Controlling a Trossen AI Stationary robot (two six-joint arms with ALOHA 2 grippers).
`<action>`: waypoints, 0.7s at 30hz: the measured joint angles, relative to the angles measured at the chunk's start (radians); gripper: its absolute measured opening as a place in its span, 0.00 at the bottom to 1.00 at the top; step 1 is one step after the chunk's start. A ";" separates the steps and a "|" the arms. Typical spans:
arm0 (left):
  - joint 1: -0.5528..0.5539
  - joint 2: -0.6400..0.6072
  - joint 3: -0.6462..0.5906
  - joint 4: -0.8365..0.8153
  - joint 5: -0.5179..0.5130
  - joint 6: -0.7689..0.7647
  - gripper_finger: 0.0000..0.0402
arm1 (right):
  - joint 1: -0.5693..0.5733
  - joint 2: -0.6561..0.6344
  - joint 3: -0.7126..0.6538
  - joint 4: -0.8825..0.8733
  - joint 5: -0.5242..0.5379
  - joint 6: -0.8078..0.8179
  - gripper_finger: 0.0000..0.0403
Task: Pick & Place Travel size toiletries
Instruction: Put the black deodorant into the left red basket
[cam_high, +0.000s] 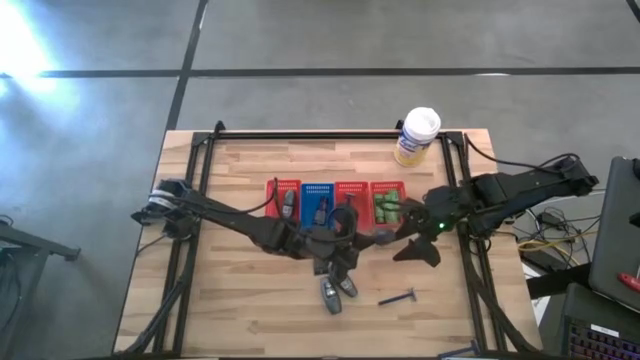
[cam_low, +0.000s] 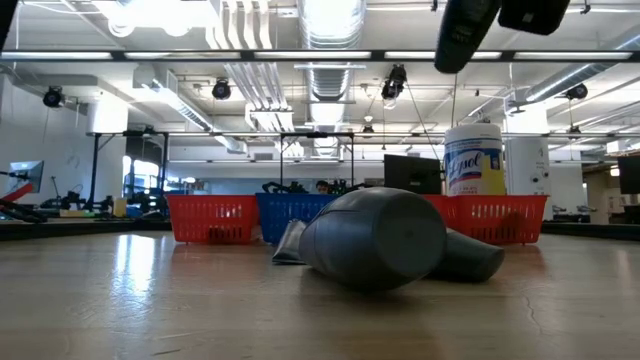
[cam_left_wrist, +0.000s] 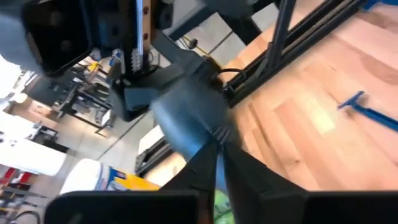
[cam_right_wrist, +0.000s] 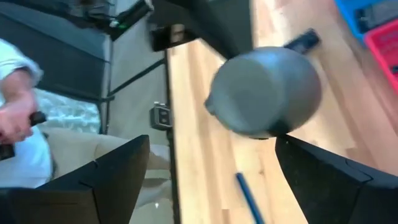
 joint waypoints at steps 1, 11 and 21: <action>-0.004 0.000 -0.007 0.001 0.003 -0.002 0.07 | 0.004 0.007 -0.001 0.000 0.002 0.000 0.85; -0.008 0.010 -0.054 0.003 0.075 -0.065 0.09 | 0.020 0.128 -0.001 0.045 -0.042 -0.046 0.79; 0.014 0.076 -0.097 -0.155 0.236 -0.368 0.32 | 0.062 0.182 -0.010 -0.148 0.024 -0.056 0.83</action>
